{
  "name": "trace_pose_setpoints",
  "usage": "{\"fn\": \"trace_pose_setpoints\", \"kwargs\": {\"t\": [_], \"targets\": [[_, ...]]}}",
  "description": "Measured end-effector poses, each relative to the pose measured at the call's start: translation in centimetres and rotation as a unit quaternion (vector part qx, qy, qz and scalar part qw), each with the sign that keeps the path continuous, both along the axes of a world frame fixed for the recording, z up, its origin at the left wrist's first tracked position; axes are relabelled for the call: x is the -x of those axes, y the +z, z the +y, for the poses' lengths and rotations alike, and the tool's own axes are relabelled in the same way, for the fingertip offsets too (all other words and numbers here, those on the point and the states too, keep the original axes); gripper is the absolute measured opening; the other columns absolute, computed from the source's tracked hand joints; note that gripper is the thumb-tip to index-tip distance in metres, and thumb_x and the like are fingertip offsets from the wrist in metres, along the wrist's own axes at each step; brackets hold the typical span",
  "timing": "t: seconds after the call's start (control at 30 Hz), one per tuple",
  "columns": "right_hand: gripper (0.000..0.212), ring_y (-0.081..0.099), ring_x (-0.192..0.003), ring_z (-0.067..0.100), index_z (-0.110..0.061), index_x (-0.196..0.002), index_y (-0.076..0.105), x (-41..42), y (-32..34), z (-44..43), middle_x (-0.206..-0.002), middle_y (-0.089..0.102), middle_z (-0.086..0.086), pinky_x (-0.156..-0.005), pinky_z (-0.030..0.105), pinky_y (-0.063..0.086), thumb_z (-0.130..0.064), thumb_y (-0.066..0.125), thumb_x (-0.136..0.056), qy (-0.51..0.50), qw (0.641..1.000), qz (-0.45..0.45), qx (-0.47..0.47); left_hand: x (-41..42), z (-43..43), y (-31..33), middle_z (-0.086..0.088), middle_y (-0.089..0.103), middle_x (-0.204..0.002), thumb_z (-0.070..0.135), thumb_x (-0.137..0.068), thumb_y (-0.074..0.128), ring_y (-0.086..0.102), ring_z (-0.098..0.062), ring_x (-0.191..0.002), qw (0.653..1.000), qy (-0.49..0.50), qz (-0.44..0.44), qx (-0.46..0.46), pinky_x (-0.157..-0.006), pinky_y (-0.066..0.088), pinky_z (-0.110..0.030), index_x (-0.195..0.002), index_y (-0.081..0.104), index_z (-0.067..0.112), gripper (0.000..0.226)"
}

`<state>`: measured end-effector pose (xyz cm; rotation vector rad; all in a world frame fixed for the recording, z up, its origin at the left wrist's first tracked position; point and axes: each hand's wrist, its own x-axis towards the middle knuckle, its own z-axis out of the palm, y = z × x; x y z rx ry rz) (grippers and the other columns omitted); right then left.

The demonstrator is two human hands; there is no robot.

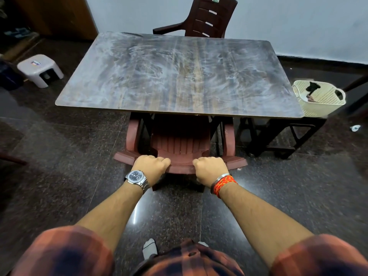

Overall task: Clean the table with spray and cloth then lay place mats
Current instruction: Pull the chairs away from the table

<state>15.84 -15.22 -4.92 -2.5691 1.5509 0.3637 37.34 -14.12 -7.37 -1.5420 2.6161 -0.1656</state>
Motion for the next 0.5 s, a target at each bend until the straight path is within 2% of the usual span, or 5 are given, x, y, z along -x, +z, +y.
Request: {"fn": "trace_pose_setpoints", "kwargs": {"t": [0.13, 0.23, 0.3, 0.4, 0.5], "targets": [[0.037, 0.062, -0.101, 0.032, -0.015, -0.112, 0.057, 0.1, -0.4, -0.1, -0.114, 0.062, 0.006, -0.076, 0.039, 0.048, -0.037, 0.06, -0.083, 0.003, 1.0, -0.003, 0.006, 0.3, 0.1, 0.3, 0.002, 0.055, -0.051, 0.008, -0.041, 0.083, 0.054, -0.025, -0.037, 1.0, 0.003, -0.011, -0.003, -0.039, 0.027, -0.021, -0.063, 0.057, 0.015, 0.034], [0.064, 0.064, -0.1, 0.026, -0.02, -0.124, 0.057, 0.5, -0.9, 0.4, -0.126, 0.06, -0.001, -0.074, 0.038, 0.055, -0.067, 0.047, -0.081, 0.059, 0.993, -0.09, 0.049, 0.3, 0.1, 0.9, 0.001, 0.066, -0.086, 0.026, -0.076, 0.068, 0.067, -0.028, -0.075, 0.998, 0.018, -0.02, -0.057, -0.053, 0.041, -0.031, -0.094, 0.058, 0.017, 0.022], [0.078, 0.064, -0.106, 0.024, -0.018, -0.129, 0.057, 0.3, -0.9, 0.6, -0.133, 0.058, 0.0, -0.077, 0.039, 0.056, -0.077, 0.039, -0.081, 0.122, 0.979, -0.155, 0.058, -0.5, -0.1, 1.4, 0.004, 0.067, -0.103, 0.051, -0.084, 0.053, 0.067, -0.026, -0.091, 0.996, -0.008, 0.009, -0.089, -0.063, 0.047, -0.033, -0.111, 0.056, 0.02, 0.041], [0.072, 0.061, -0.111, 0.025, -0.012, -0.125, 0.061, -2.0, -0.4, 0.0, -0.128, 0.062, 0.006, -0.085, 0.038, 0.054, -0.07, 0.042, -0.086, 0.159, 0.953, -0.247, 0.074, -3.6, -0.7, 2.9, 0.005, 0.067, -0.123, 0.076, -0.079, 0.036, 0.068, -0.023, -0.105, 0.993, -0.023, 0.079, -0.087, -0.079, 0.056, -0.036, -0.134, 0.054, 0.024, 0.078], [0.062, 0.06, -0.112, 0.026, -0.008, -0.122, 0.063, -7.1, 0.4, -1.7, -0.123, 0.064, 0.007, -0.086, 0.038, 0.055, -0.058, 0.039, -0.093, 0.139, 0.943, -0.281, 0.109, -8.4, -1.1, 3.9, 0.0, 0.064, -0.133, 0.077, -0.081, 0.031, 0.065, -0.024, -0.114, 0.988, 0.031, 0.143, -0.045, -0.089, 0.055, -0.036, -0.137, 0.055, 0.018, 0.085]]}}
